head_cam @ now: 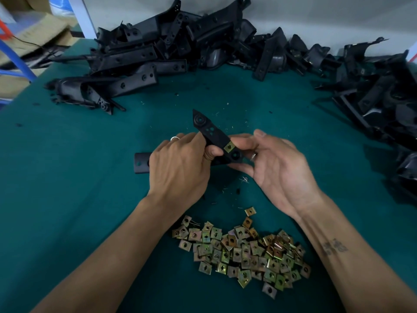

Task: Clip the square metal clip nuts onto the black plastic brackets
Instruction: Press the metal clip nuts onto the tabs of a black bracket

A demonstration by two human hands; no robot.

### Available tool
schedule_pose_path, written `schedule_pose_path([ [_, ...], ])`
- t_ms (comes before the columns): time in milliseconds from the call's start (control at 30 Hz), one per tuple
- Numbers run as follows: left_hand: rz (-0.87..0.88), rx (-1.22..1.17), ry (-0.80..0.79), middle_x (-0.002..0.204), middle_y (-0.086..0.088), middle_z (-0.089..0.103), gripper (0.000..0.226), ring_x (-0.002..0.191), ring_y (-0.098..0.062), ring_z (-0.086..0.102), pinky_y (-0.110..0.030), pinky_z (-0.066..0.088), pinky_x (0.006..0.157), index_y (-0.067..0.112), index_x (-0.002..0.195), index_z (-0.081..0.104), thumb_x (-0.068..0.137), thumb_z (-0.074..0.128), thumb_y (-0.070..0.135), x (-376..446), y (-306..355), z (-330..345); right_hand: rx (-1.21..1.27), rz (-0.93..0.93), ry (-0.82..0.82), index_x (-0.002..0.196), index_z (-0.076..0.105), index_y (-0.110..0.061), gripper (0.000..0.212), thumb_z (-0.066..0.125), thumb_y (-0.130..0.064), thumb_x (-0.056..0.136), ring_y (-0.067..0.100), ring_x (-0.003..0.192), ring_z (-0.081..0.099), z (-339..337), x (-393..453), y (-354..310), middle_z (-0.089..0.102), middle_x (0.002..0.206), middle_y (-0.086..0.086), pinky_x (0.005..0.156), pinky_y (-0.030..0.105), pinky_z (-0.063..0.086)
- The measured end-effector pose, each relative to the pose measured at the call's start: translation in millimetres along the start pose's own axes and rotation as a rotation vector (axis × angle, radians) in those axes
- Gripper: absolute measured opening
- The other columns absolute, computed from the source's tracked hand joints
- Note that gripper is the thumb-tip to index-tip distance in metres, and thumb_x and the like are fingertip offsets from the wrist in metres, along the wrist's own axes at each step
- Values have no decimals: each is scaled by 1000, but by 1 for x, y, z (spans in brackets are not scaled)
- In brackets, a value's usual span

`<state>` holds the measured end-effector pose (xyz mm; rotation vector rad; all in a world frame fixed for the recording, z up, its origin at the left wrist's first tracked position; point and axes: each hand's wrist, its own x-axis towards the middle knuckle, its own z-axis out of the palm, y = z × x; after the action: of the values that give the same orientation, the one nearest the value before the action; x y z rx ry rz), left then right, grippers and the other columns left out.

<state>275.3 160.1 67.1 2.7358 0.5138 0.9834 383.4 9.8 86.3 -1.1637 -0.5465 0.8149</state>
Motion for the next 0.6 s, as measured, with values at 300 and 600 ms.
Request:
schedule_pose_path([
  [300, -130, -61, 0, 59, 11, 32, 45, 49, -19, 32, -29, 20, 49, 24, 76, 32, 101, 18, 59, 4, 2, -4, -672, -157, 13, 98, 80, -25, 21, 77, -9, 85, 24, 87, 61, -33, -27, -29, 68, 109, -1, 76, 29, 47],
  [600, -199, -134, 45, 58, 12, 32, 47, 50, -4, 30, -28, 13, 49, 25, 69, 25, 103, 14, 56, 3, 1, -3, -1177, -35, -273, 90, 72, -39, 20, 75, -19, 89, 16, 78, 56, -28, -57, -9, 57, 111, -16, 63, 23, 46],
])
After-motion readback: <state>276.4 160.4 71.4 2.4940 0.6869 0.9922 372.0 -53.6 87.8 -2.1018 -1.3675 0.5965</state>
